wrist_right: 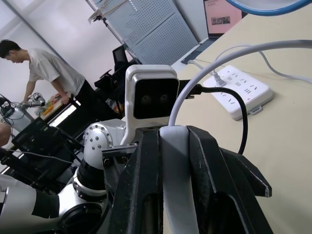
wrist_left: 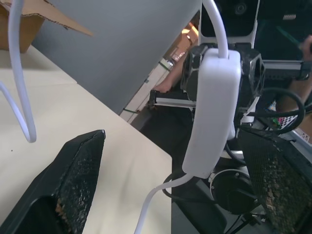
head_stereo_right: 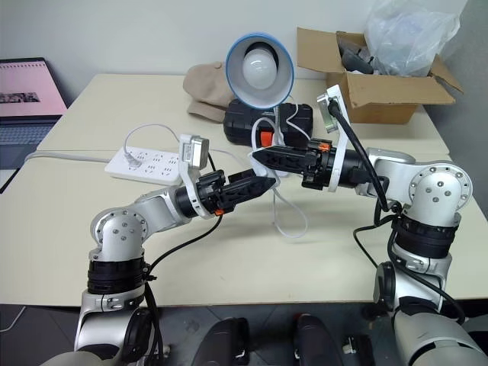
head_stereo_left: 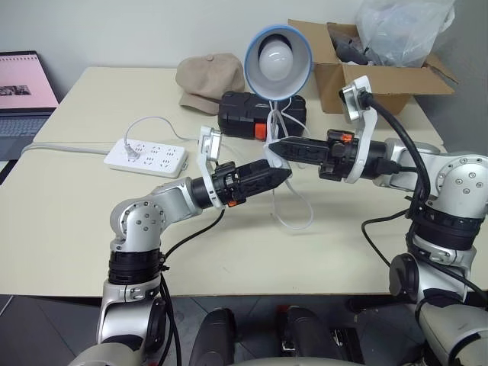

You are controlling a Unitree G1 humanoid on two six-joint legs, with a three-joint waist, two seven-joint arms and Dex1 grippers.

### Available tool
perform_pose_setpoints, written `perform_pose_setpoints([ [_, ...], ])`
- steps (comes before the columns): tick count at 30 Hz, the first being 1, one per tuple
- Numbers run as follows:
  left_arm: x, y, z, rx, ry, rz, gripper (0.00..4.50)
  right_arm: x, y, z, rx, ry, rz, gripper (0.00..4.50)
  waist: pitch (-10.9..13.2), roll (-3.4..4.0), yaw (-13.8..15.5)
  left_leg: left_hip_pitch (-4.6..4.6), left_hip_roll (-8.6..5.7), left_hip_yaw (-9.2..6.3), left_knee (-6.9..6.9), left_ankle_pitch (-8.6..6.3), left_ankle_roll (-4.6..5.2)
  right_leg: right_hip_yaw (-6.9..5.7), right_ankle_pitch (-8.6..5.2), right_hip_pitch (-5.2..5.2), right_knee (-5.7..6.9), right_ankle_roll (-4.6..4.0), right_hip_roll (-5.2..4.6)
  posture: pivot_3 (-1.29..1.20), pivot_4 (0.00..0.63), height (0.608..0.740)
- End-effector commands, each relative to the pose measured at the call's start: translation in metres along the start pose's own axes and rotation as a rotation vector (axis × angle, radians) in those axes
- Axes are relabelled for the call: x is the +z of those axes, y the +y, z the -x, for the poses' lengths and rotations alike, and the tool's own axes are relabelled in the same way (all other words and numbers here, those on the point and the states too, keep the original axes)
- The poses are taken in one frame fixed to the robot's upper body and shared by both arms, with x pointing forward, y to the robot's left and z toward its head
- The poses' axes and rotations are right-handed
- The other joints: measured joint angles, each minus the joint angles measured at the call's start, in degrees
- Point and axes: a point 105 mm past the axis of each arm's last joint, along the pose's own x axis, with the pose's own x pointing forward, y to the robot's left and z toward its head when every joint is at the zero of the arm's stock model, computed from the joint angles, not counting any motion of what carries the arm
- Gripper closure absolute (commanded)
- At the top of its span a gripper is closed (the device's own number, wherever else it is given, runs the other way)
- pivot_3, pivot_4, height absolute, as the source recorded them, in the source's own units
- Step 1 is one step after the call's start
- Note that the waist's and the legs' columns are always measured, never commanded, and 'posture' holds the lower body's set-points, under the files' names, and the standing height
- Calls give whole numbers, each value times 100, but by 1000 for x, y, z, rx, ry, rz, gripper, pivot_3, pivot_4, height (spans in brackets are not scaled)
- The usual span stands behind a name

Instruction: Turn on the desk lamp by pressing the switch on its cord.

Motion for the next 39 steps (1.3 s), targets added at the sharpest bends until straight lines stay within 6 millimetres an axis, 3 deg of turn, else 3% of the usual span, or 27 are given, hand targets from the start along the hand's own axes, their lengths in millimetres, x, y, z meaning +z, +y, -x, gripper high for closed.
perform_pose_setpoints([
  [1, 8, -8, -2, -40, -20, -17, 0, 5, 5, 2, 22, -25, 22, 4112, 0, 0, 0, -1, 0, 0, 0, 0, 0, 0, 0, 0, 0, 0, 0, 0, 150, 740],
  [8, 7, -8, -1, -41, -20, -13, 0, 3, 4, 2, 21, -22, 23, 4112, 0, 0, 0, -1, 0, -1, 0, 0, 0, 0, 0, 0, -1, 0, 0, 0, 150, 740],
  [25, -3, -14, -2, -87, 25, -4, 3636, 7, 9, -1, 38, -23, 30, 4112, 0, -1, 0, -3, 0, 0, -1, 0, 0, -1, 0, -1, -3, 1, 0, 0, 150, 740],
  [27, -3, -14, -2, -88, 24, -5, 3864, 7, 9, -1, 39, -23, 29, 4112, 0, -1, 0, -3, 0, 0, -2, 0, 0, -1, 0, -3, -3, 1, 0, 0, 150, 740],
  [39, -3, -17, 3, -100, 39, -15, 3988, 4, 7, 0, 38, -24, 19, 4112, 1, -1, 0, -5, 0, 0, -3, 0, 0, -1, -1, -4, -5, 1, 0, 0, 150, 740],
])
